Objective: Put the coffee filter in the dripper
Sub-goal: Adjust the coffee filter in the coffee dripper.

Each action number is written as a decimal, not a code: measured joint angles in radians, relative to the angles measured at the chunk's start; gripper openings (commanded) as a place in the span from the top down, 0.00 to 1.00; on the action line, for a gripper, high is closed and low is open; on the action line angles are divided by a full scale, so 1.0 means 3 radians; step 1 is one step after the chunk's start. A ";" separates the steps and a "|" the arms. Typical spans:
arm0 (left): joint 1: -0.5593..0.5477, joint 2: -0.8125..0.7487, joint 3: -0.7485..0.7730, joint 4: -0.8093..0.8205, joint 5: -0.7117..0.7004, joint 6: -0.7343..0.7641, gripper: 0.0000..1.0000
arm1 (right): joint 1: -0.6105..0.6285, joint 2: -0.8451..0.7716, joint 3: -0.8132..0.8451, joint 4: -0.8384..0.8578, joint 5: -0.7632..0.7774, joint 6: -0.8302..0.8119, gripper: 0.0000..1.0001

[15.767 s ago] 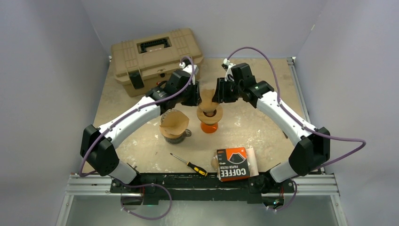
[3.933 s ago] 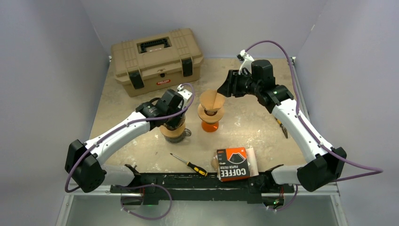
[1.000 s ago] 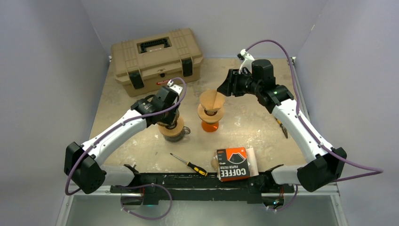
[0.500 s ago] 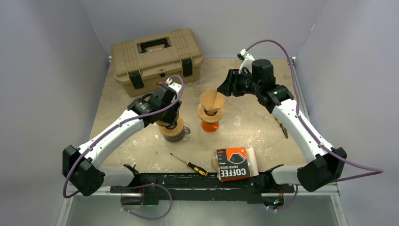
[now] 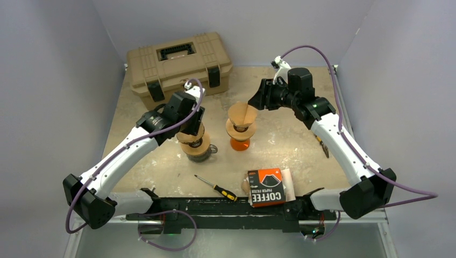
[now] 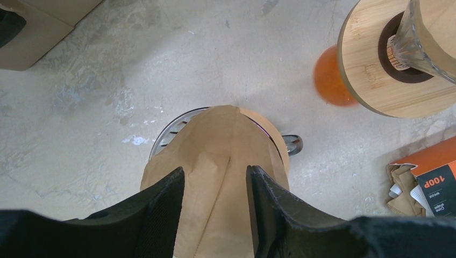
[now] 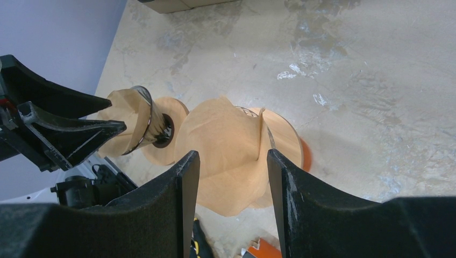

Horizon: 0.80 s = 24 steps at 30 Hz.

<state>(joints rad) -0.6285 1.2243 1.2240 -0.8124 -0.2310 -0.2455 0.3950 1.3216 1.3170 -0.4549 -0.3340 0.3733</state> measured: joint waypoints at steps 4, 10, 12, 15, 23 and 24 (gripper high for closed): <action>0.0000 0.0004 0.0000 -0.0024 -0.0066 -0.0019 0.57 | 0.0000 0.0000 0.0000 0.0000 0.0000 0.0000 0.47; 0.0000 0.0022 -0.0072 0.0009 -0.0128 -0.0023 0.61 | 0.0000 0.0000 0.0000 -0.0001 -0.0001 0.0000 0.47; 0.0000 0.0038 -0.0131 0.0038 -0.0128 -0.0024 0.61 | 0.0000 0.0000 0.0000 0.0000 -0.0003 0.0000 0.47; 0.0000 0.0093 -0.0212 0.0072 -0.0128 -0.0027 0.62 | 0.0000 0.0000 0.0000 -0.0001 -0.0003 0.0000 0.47; 0.0000 0.0188 -0.0317 0.0150 -0.0128 -0.0031 0.64 | 0.0000 0.0000 0.0000 -0.0001 -0.0001 0.0000 0.47; 0.0000 0.0191 -0.0320 0.0161 -0.0128 -0.0031 0.63 | 0.0000 0.0000 0.0000 -0.0001 -0.0001 0.0000 0.47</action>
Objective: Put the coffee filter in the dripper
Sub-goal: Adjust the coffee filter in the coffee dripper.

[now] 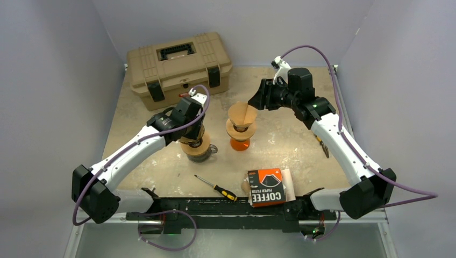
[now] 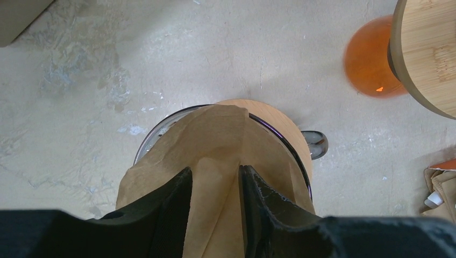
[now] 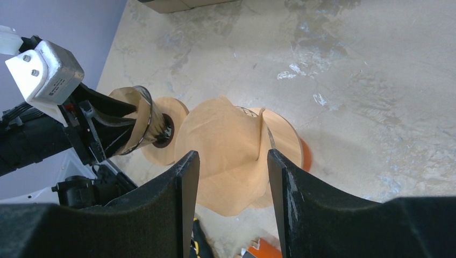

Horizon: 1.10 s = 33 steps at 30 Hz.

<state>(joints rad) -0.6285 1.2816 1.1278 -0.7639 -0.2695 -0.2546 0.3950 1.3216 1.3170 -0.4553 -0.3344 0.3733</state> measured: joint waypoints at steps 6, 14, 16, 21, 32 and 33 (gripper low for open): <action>0.0000 0.0009 -0.0094 0.0055 0.0006 0.0000 0.63 | 0.0000 0.0000 0.0000 0.0000 0.0001 0.0000 0.47; 0.0000 0.0070 -0.0196 0.0088 0.0028 0.0001 0.61 | 0.0000 0.0000 0.0000 -0.0001 0.0005 0.0000 0.47; 0.0000 0.0074 -0.0196 0.0100 0.0033 0.0001 0.59 | 0.0000 0.0000 0.0000 -0.0001 0.0006 -0.0001 0.47; 0.0000 0.0074 -0.0197 0.0146 0.0064 0.0000 0.54 | 0.0000 0.0000 0.0000 -0.0001 0.0006 -0.0001 0.47; 0.0000 0.0072 -0.0193 0.0131 0.0088 0.0001 0.60 | 0.0000 0.0000 0.0000 -0.0001 0.0008 0.0000 0.47; 0.0000 0.0072 -0.0191 0.0121 0.0088 0.0001 0.60 | 0.0000 0.0000 0.0000 -0.0001 0.0008 0.0000 0.47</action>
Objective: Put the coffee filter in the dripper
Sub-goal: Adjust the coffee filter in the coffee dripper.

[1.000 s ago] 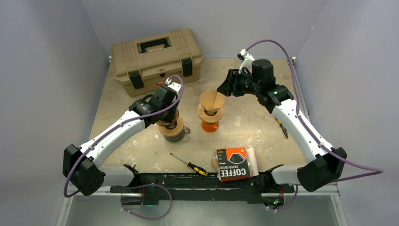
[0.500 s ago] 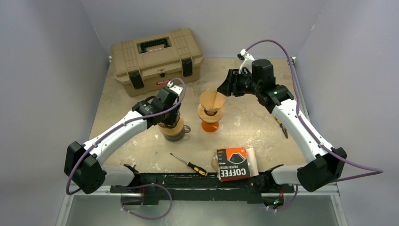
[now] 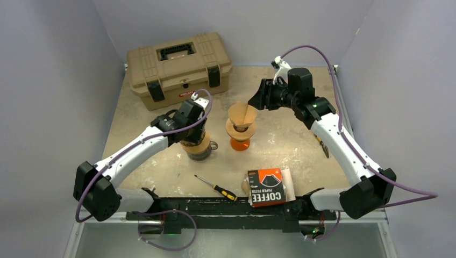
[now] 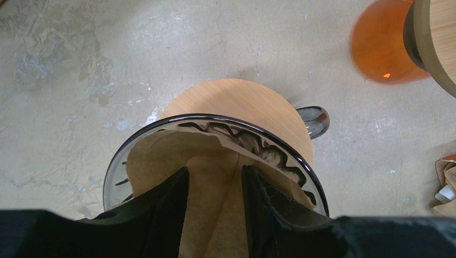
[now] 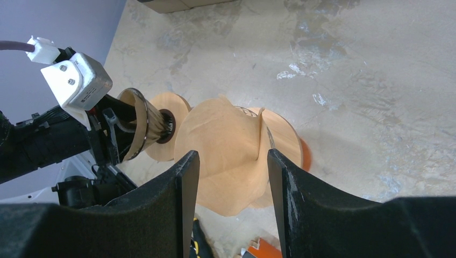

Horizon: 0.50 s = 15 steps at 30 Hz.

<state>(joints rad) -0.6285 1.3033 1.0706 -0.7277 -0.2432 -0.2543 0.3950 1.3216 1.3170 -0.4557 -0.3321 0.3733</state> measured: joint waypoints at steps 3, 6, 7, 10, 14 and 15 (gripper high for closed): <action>0.0000 0.0000 0.0032 -0.0050 0.0004 0.0000 0.60 | 0.0000 0.0000 0.0000 0.0000 0.0000 -0.0001 0.47; 0.0000 -0.0001 0.0083 -0.0085 0.0005 -0.0001 0.60 | 0.0000 0.0000 0.0000 0.0000 0.0000 0.0000 0.47; 0.0000 -0.0001 0.0103 -0.0093 0.0005 -0.0001 0.60 | 0.0000 0.0000 0.0000 0.0000 0.0000 -0.0001 0.47; 0.0000 -0.0010 0.0160 -0.0127 0.0005 -0.0004 0.60 | 0.0000 0.0000 0.0000 0.0000 0.0000 -0.0001 0.47; 0.0000 -0.0050 0.0237 -0.0164 0.0004 -0.0025 0.60 | 0.0000 -0.0003 0.0000 0.0001 0.0000 0.0000 0.47; 0.0000 -0.0066 0.0248 -0.0168 0.0004 -0.0031 0.60 | 0.0000 -0.0003 0.0000 0.0001 0.0000 0.0000 0.47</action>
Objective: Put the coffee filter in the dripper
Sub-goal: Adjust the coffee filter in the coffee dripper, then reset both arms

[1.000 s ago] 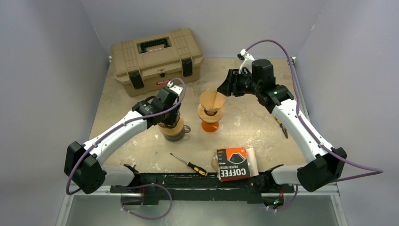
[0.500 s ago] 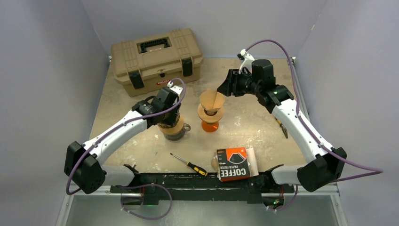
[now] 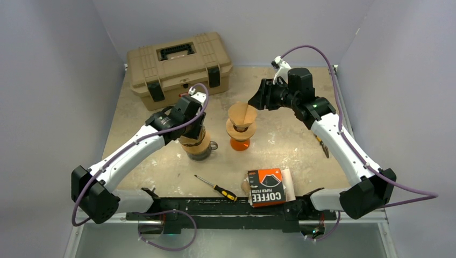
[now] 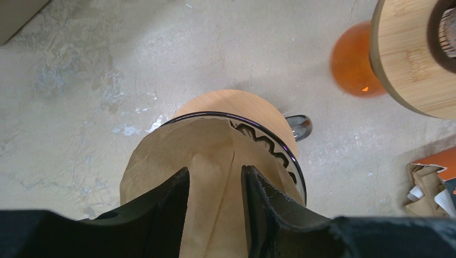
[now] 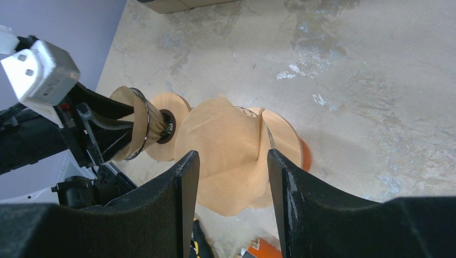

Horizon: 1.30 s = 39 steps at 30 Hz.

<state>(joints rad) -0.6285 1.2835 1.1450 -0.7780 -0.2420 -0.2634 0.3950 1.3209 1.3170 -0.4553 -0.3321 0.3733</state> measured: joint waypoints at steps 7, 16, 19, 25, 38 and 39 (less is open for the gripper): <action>0.0000 -0.0088 0.0106 -0.0043 -0.0001 -0.0025 0.64 | 0.0000 0.0000 0.0000 0.0000 0.0000 0.0000 0.47; 0.0000 -0.0268 0.0142 -0.0019 0.0003 -0.0053 0.63 | 0.0000 0.0000 0.0000 0.0001 0.0000 0.0000 0.46; 0.0000 -0.0332 0.0159 0.0020 0.0015 -0.0083 0.55 | 0.0000 -0.0001 0.0000 0.0001 0.0001 0.0000 0.46; 0.0000 -0.0373 0.0205 0.0106 0.0038 -0.0144 0.26 | 0.0000 -0.0039 0.0000 0.0000 0.0022 0.0000 0.44; 0.0042 -0.0421 0.0205 0.0299 0.0097 -0.0226 0.05 | 0.0000 -0.0103 0.0000 0.0008 0.0149 0.0004 0.01; 0.0058 -0.0425 0.0205 0.0314 0.0104 -0.0228 0.02 | 0.0000 -0.0111 0.0000 0.0008 0.0173 0.0006 0.01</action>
<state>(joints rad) -0.6109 1.1561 1.2064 -0.6838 -0.2108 -0.3317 0.3950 1.2877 1.3170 -0.4530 -0.2802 0.3752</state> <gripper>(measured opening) 0.929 0.959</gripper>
